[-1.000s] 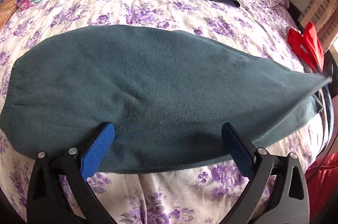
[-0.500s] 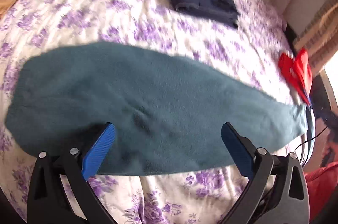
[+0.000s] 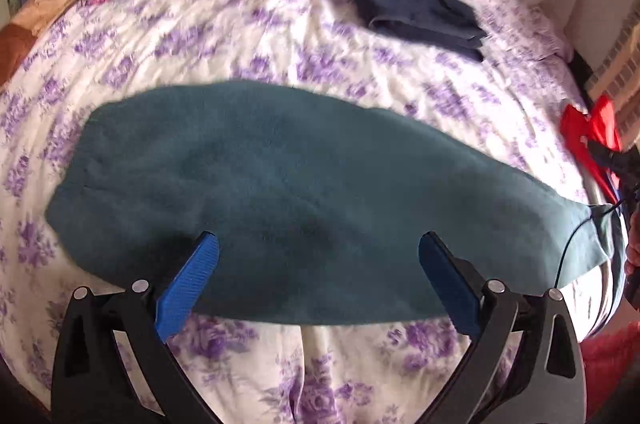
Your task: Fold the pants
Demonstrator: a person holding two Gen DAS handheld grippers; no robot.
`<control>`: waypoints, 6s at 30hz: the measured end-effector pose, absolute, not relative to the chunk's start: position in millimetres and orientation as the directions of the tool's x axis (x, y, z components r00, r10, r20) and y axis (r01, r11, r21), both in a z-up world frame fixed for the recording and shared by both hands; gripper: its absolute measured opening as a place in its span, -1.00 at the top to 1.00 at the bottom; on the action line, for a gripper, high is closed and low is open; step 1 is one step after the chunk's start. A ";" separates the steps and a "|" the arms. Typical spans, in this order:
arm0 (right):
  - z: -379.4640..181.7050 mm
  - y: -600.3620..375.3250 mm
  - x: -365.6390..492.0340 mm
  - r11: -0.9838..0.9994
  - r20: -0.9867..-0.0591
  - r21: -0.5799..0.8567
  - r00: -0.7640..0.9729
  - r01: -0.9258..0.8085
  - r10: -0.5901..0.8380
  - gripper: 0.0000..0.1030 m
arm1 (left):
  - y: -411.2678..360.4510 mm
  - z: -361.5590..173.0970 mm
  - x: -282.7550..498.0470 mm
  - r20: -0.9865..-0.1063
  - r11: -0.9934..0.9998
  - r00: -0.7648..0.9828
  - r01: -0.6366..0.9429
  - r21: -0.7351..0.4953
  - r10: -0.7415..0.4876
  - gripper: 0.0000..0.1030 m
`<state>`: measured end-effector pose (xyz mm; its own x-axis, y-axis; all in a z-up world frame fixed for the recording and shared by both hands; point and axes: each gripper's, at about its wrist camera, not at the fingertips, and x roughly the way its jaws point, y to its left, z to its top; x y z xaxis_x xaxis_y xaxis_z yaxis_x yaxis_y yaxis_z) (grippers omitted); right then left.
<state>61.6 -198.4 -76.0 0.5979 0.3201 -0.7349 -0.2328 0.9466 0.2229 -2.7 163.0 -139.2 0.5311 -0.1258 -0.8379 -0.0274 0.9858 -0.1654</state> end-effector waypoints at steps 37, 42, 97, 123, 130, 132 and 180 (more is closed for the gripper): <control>-142.4 30.9 159.8 0.771 -0.908 0.063 0.284 -0.633 0.307 0.83 | 250.7 -170.0 -18.8 -0.765 0.925 0.639 -0.334 -0.181 0.081 -0.92; -97.6 12.6 140.6 0.782 -0.820 0.131 0.376 -0.610 0.431 0.78 | 249.7 -170.0 -17.9 -0.767 0.926 0.636 -0.336 -0.175 0.086 -0.92; -127.7 -304.6 -47.5 0.967 -0.869 0.244 0.459 0.080 0.181 -0.35 | 218.6 -137.6 -6.5 -0.807 0.924 0.542 -0.383 0.008 0.232 -0.91; -153.6 -363.9 -85.2 0.790 -0.823 0.488 0.498 0.372 0.274 -0.37 | 159.9 -120.4 42.1 -0.823 0.974 0.535 -0.210 0.089 0.190 -0.91; -145.2 -381.1 -99.9 0.719 -0.774 0.550 0.582 0.423 0.250 -0.37 | 164.4 -140.2 27.7 -0.861 0.986 0.496 -0.165 0.031 0.110 -0.91; -145.6 -388.4 -110.2 0.684 -0.749 0.583 0.617 0.438 0.244 -0.36 | 165.2 -153.8 24.7 -0.874 0.985 0.467 -0.158 0.067 0.135 -0.91; -79.8 -38.8 -13.5 0.783 -0.755 0.148 0.442 -0.604 0.484 0.05 | 276.1 -172.4 -66.1 -0.738 0.887 0.658 -0.420 -0.193 0.151 -0.92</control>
<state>-13.5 -38.8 -79.8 0.4422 0.4842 -0.7550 -0.6041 0.7830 0.1484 -66.1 276.1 -172.4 0.6576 0.1513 -0.7380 -0.4201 0.8868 -0.1926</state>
